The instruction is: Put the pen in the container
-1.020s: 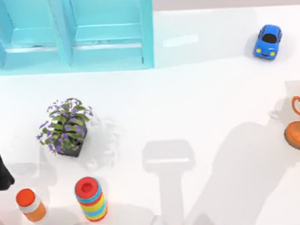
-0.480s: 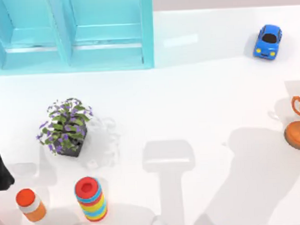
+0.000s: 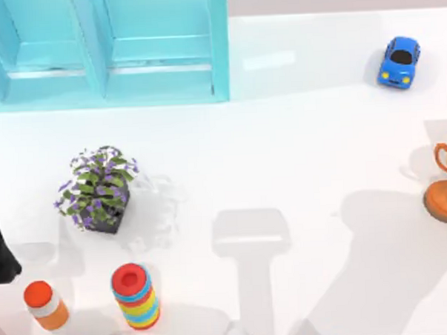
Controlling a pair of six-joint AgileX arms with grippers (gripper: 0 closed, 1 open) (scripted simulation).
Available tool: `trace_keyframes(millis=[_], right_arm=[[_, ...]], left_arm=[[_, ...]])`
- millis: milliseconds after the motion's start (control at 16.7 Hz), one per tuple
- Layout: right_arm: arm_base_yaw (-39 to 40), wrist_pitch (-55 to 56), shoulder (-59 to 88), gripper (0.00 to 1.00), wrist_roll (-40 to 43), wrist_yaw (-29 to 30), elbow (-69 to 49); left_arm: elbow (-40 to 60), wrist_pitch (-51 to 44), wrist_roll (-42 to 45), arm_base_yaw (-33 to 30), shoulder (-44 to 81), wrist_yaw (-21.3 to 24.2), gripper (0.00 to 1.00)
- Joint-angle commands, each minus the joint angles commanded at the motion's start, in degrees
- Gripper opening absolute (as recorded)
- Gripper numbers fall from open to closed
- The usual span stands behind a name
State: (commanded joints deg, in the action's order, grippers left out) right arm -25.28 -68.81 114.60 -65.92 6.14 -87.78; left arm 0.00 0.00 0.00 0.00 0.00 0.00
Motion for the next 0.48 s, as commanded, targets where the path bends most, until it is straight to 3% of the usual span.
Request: trace_keyframes(millis=[480], right_arm=[[0.0, 0.0, 0.0, 0.83, 0.0, 0.0, 0.0]], left_arm=[[0.0, 0.0, 0.0, 0.0, 0.0, 0.0, 1.0]])
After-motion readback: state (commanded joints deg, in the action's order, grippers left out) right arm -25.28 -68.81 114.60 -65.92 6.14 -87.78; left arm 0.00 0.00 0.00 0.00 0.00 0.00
